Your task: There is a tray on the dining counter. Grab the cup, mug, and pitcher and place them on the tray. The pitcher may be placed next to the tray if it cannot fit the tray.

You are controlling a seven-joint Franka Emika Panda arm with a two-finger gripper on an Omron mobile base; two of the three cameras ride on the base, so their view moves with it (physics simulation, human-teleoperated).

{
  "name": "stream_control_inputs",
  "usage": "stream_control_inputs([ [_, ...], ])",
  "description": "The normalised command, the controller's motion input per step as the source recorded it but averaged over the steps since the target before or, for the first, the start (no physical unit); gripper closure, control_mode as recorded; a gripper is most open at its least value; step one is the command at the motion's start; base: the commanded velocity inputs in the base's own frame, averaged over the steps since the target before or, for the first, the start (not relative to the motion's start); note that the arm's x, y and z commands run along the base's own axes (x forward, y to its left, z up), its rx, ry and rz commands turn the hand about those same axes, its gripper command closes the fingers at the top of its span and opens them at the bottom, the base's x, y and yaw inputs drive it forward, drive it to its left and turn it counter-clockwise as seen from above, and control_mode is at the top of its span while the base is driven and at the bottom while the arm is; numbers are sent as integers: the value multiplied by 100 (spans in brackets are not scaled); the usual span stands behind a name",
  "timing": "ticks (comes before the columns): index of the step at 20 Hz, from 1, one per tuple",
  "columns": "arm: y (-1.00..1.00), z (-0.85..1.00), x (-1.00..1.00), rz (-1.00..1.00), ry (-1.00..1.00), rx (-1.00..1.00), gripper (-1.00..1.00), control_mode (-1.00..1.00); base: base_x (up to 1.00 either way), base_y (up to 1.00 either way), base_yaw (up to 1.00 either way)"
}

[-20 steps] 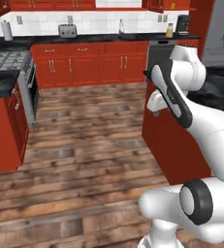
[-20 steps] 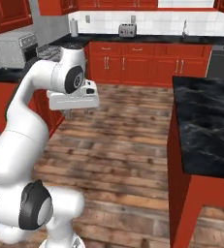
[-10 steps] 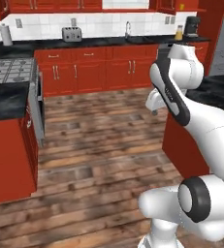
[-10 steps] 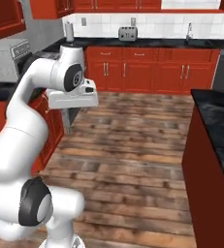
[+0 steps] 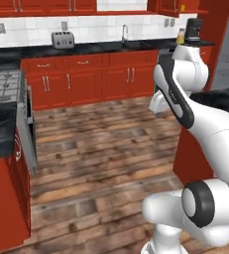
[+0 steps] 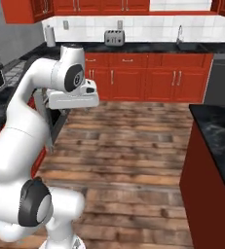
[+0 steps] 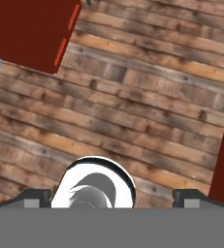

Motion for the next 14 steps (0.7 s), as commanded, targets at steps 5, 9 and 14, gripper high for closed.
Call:
stream_control_inputs([
  [5,0,0,0,0,0,0,-100,100,100,23,-16],
  [9,0,0,0,0,0,0,-100,100,100,28,-13],
  [14,0,0,0,0,0,0,-100,100,100,22,-7],
])
